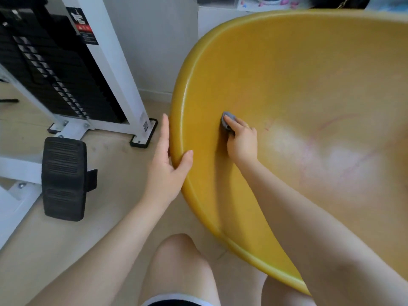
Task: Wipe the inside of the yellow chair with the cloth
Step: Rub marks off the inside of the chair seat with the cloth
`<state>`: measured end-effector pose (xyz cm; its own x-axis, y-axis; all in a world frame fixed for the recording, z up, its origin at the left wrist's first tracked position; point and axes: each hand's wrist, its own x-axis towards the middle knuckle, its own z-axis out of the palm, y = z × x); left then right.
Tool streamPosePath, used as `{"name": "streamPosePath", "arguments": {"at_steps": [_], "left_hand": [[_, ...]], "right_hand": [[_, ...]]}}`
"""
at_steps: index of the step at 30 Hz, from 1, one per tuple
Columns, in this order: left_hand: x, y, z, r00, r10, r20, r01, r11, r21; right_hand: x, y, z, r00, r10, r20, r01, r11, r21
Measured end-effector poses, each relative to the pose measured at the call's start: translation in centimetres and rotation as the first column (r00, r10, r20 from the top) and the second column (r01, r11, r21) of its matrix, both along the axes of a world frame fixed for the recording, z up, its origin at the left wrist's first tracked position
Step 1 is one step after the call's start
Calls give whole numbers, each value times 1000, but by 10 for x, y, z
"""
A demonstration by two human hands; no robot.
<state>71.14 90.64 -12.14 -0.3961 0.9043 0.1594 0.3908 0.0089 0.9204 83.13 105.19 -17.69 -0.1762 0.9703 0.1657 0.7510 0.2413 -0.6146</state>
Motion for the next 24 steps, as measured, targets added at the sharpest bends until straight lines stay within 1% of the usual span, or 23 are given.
{"name": "streamPosePath", "arguments": {"at_steps": [1, 2, 3, 4, 5, 6, 7, 8, 9, 10, 13, 14, 16, 19, 21, 24], "left_hand": [[0, 1, 3, 991, 10, -135, -8, 1000, 14], [-1, 3, 5, 947, 22, -320, -7, 999, 47], [-3, 6, 8, 850, 31, -525, 14, 997, 82], [-4, 11, 11, 712, 33, -701, 46, 995, 93], [-3, 16, 17, 564, 9, -826, 69, 996, 58], [-1, 19, 24, 425, -41, -904, 76, 997, -10], [2, 21, 30, 314, -119, -942, 67, 992, -103], [5, 22, 36, 231, -208, -950, 44, 978, -203], [9, 22, 40, 191, -290, -938, 8, 956, -293], [11, 23, 42, 164, -340, -926, -24, 937, -348], [17, 27, 45, 30, -435, -900, -134, 891, -435], [18, 28, 44, 4, -455, -890, -154, 879, -450], [21, 31, 44, -17, -497, -867, -173, 856, -487], [26, 36, 40, -49, -568, -821, -198, 812, -550], [30, 39, 39, -66, -609, -791, -213, 783, -585], [35, 45, 36, -66, -652, -755, -229, 746, -625]], "right_hand": [[-2, 4, 0, 1000, -17, 15, 17, 1000, 9], [-1, 2, -1, 999, -15, 35, 14, 1000, 24], [1, -4, -3, 998, 5, 59, -7, 999, 41], [5, -13, -8, 996, 36, 78, -40, 998, 51], [12, -24, -14, 993, 75, 86, -80, 995, 58], [21, -40, -19, 989, 124, 77, -128, 990, 58], [32, -57, -24, 983, 174, 60, -178, 982, 70], [41, -75, -29, 976, 213, 43, -216, 973, 86], [49, -89, -33, 970, 241, 34, -243, 966, 90], [52, -98, -34, 966, 257, 31, -259, 963, 81], [41, -83, -28, 971, 234, 39, -237, 965, 110], [32, -69, -26, 978, 204, 37, -207, 969, 138], [13, -37, -19, 995, 92, 29, -95, 983, 158], [-1, 8, -15, 994, -85, 63, 80, 994, 70], [-2, 21, -13, 991, -106, 81, 101, 993, 59], [9, 9, -19, 993, -37, 113, 33, 999, 39]]}}
